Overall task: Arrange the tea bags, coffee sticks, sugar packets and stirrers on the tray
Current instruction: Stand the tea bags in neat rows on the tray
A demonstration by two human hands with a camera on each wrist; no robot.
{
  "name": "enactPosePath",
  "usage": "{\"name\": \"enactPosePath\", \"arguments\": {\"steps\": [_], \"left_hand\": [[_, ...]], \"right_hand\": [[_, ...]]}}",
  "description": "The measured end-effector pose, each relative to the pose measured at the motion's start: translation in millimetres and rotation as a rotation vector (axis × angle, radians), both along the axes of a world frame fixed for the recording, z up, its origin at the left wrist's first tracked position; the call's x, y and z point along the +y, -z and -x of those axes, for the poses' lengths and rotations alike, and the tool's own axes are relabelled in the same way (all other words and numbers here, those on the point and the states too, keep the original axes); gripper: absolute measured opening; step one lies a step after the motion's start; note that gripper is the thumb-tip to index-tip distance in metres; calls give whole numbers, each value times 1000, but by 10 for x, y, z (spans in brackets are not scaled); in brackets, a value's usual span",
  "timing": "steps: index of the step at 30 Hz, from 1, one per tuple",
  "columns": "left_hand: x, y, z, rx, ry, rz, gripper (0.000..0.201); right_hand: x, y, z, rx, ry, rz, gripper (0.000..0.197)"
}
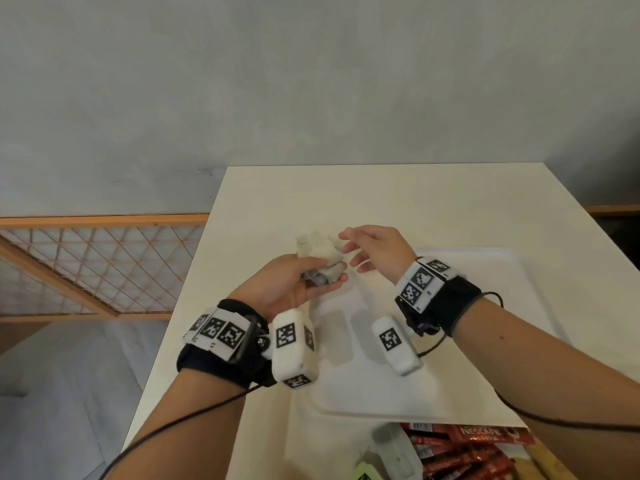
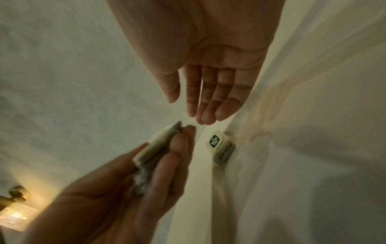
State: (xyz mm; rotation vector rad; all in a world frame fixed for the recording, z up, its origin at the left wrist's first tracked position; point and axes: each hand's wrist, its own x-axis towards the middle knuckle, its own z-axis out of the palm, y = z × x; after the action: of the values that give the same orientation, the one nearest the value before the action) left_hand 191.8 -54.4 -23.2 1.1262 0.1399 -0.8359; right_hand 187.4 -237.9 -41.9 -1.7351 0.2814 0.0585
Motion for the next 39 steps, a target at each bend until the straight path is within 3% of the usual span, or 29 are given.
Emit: {"name": "enactPosePath", "arguments": {"steps": [3,10,14,16,22,25,28,31,33,37,39], "left_hand": [[-176,27,119,-53,0,-57,28],[-440,-32,363,-186,68,-243,20],[-529,-68,407,-359,-123,-421,13],[-619,-92,469,-415,-108,-449,16],[-830,-105,546,-477,-101,-409,27],[-823,-89,538,-493,-135,-390,22],[-778,-56,461,-446,-185,-396,18],[-717,-23,379,-411,-141,-410,18],[-682,2,348,-405,-86,-410,23],[-591,96,328,-366,-34,-432,22],[-514,176,309,-304,-45,-449,24]], "right_hand": [[-89,-83,260,33,-11,-103,25],[-322,-97,612,-7,98,17,11],[-419,-117,708,-37,195,191,23],[-412,-131,747,-40,188,338,23],[-288,-165,837,-144,118,541,11],[-255,-161,857,-207,50,646,8],[-288,-141,847,-242,19,603,13],[-395,-84,773,-226,135,480,4],[-457,-25,703,-177,182,378,12],[-471,89,542,-92,48,218,3],[-454,156,445,-21,-12,219,9]]}}
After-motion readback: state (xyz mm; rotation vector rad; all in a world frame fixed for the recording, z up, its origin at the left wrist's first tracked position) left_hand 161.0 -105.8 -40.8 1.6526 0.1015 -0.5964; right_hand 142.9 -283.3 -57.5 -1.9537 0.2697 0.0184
